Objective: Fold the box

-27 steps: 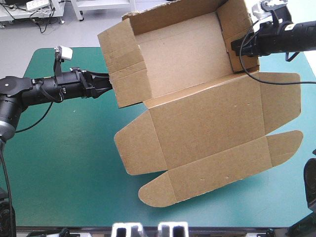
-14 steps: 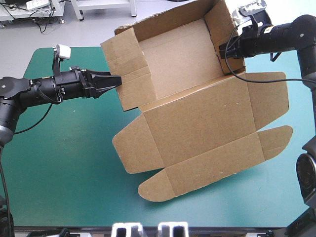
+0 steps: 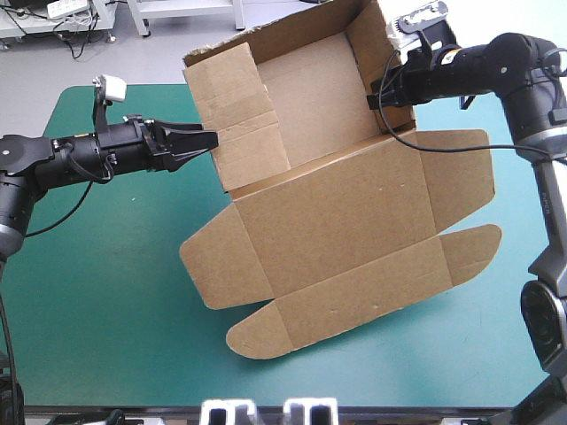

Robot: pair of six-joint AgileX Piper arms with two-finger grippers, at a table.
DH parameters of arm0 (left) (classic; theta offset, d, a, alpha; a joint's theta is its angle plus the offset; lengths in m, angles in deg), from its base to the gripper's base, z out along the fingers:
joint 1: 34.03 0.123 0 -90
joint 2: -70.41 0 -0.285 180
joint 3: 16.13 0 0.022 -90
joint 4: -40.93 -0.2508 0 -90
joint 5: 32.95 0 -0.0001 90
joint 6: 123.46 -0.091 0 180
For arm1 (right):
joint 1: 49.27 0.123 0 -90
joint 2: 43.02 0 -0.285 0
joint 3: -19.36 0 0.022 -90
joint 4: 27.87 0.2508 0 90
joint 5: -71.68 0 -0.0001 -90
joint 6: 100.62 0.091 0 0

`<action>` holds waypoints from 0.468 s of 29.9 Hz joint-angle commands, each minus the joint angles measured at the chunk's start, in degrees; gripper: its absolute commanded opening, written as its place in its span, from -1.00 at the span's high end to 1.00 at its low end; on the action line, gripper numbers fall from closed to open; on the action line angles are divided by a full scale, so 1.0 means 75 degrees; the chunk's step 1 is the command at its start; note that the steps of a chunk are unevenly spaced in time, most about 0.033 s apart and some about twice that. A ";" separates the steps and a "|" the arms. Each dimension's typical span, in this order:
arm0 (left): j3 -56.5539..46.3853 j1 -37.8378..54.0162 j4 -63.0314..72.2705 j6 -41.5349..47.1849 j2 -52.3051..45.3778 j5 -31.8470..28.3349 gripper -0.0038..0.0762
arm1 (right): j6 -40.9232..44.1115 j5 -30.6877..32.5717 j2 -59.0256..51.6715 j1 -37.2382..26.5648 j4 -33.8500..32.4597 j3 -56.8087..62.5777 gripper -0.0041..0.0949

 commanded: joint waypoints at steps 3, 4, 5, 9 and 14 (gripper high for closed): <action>0.0848 -0.0921 -0.1386 0.1057 -0.0270 -0.1285 -0.08 | 0.0357 -0.0736 -0.0331 0.0416 -0.0062 -0.0219 0.97; 0.0968 -0.1205 -0.2011 0.1371 -0.0270 -0.1638 -0.08 | 0.0410 -0.0751 -0.0331 0.0450 -0.0062 -0.0219 0.97; 0.1066 -0.1490 -0.2638 0.1797 -0.0270 -0.2039 -0.08 | 0.0497 -0.0761 -0.0331 0.0489 -0.0095 -0.0219 0.97; 0.1273 -0.2373 -0.5071 0.3732 -0.0270 -0.3340 -0.08 | 0.0594 -0.0730 -0.0331 0.0553 -0.0110 -0.0219 0.96; 0.1303 -0.2745 -0.5991 0.5315 -0.0256 -0.4122 -0.08 | 0.0837 -0.1022 -0.0331 0.0725 -0.0111 -0.0219 0.97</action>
